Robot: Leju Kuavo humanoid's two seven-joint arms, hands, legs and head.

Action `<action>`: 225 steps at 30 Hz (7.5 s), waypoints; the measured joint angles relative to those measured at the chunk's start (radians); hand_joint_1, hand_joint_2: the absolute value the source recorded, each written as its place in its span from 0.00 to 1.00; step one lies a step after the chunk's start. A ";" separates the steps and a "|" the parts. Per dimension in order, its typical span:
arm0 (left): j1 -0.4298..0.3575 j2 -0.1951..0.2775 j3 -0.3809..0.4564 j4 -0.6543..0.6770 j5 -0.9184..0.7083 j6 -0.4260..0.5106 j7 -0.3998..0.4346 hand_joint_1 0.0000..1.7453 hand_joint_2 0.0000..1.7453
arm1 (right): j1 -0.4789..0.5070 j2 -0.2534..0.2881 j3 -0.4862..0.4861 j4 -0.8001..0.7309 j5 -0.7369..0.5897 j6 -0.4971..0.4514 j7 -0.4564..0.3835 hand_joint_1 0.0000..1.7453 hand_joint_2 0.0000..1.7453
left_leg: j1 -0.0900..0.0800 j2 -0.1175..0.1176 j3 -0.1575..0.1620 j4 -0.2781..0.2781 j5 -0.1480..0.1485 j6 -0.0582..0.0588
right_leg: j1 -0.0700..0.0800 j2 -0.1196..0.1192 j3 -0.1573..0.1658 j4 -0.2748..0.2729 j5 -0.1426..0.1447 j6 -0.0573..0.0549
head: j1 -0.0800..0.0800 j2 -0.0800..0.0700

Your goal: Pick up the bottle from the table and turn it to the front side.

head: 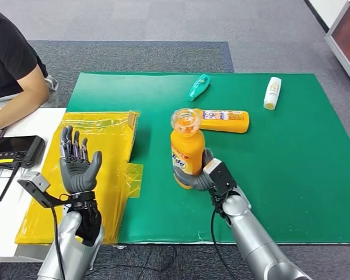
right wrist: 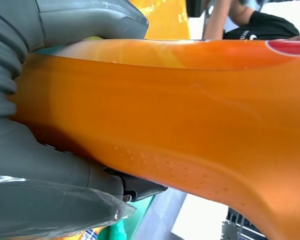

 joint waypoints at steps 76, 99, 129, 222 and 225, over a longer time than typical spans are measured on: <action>-0.177 -0.013 -0.337 0.156 -0.127 0.201 0.072 0.00 1.00 | 0.123 -0.007 0.205 -0.307 -0.057 -0.483 -0.077 1.00 1.00 | 0.000 0.000 -0.007 0.000 0.000 0.000 | 0.000 0.000 -0.007 0.000 0.000 0.000 | 0.000 0.000; -0.078 0.056 -0.448 0.008 -0.125 0.138 0.101 0.00 1.00 | 0.060 0.018 0.035 -0.118 -0.127 -0.339 -0.077 1.00 1.00 | 0.000 0.000 -0.011 0.000 0.003 0.001 | 0.000 -0.001 -0.011 0.000 0.003 0.000 | 0.000 0.000; -0.131 0.054 -0.484 0.012 -0.117 0.067 0.136 0.00 1.00 | 0.041 0.036 0.228 -0.013 0.015 -0.485 -0.077 1.00 1.00 | 0.000 0.000 -0.015 0.000 0.007 -0.001 | 0.000 -0.001 -0.015 0.000 0.007 -0.001 | 0.000 0.000; -0.101 0.166 -0.400 0.054 0.050 -0.016 0.373 1.00 1.00 | -0.027 0.047 0.084 0.093 -0.058 -0.379 -0.078 0.00 1.00 | 0.000 0.001 -0.026 0.000 0.016 -0.003 | 0.000 0.000 -0.026 0.001 0.016 -0.003 | 0.000 0.000; -0.103 0.197 -0.392 0.054 0.050 -0.027 0.383 1.00 1.00 | -0.029 0.054 0.070 0.120 -0.055 -0.382 -0.080 0.00 1.00 | 0.000 0.000 -0.026 0.000 0.017 -0.003 | 0.000 0.000 -0.027 0.001 0.017 -0.004 | 0.000 0.000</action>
